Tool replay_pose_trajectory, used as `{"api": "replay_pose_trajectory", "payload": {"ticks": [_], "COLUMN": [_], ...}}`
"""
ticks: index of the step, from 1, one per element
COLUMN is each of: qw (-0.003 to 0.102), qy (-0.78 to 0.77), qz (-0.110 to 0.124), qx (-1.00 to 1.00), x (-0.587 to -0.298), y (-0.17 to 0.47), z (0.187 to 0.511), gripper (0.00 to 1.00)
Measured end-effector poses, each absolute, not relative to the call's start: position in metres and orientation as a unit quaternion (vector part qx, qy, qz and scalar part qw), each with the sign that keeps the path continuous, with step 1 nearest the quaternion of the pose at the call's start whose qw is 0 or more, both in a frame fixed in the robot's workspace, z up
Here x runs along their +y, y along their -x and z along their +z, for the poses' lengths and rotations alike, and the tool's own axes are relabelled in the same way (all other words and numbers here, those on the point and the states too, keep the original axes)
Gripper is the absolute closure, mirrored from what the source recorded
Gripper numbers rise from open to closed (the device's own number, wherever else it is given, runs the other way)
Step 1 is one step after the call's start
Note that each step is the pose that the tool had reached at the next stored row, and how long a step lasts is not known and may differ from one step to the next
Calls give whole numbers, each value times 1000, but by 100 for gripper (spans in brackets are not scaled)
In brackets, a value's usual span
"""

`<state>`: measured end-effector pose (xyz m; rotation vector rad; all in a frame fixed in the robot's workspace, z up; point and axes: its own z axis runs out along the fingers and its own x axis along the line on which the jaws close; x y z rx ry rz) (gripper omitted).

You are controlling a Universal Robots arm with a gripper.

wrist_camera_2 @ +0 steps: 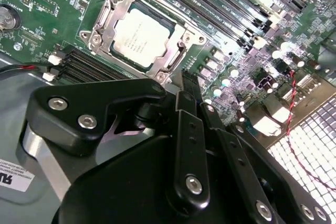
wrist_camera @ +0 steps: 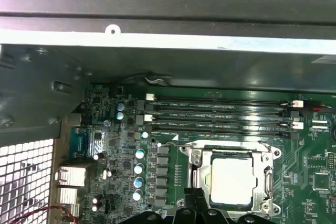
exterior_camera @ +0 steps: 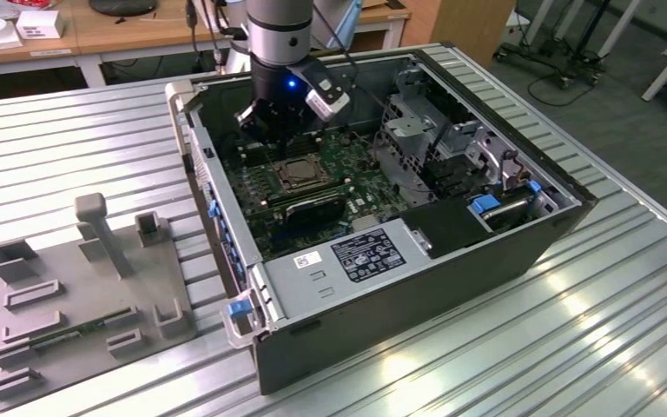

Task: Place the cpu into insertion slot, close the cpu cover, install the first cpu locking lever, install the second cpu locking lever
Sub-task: 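Install the first cpu locking lever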

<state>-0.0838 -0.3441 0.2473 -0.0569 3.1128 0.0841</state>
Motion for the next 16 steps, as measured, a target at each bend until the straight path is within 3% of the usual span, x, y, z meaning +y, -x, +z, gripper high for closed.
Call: {"api": "replay_pose_trajectory", "payload": {"ticks": [16], "qw": [14], "qy": [18], "qz": [29], "qx": [999], "x": [-344], "y": [102], "z": [247], "gripper": [89]}}
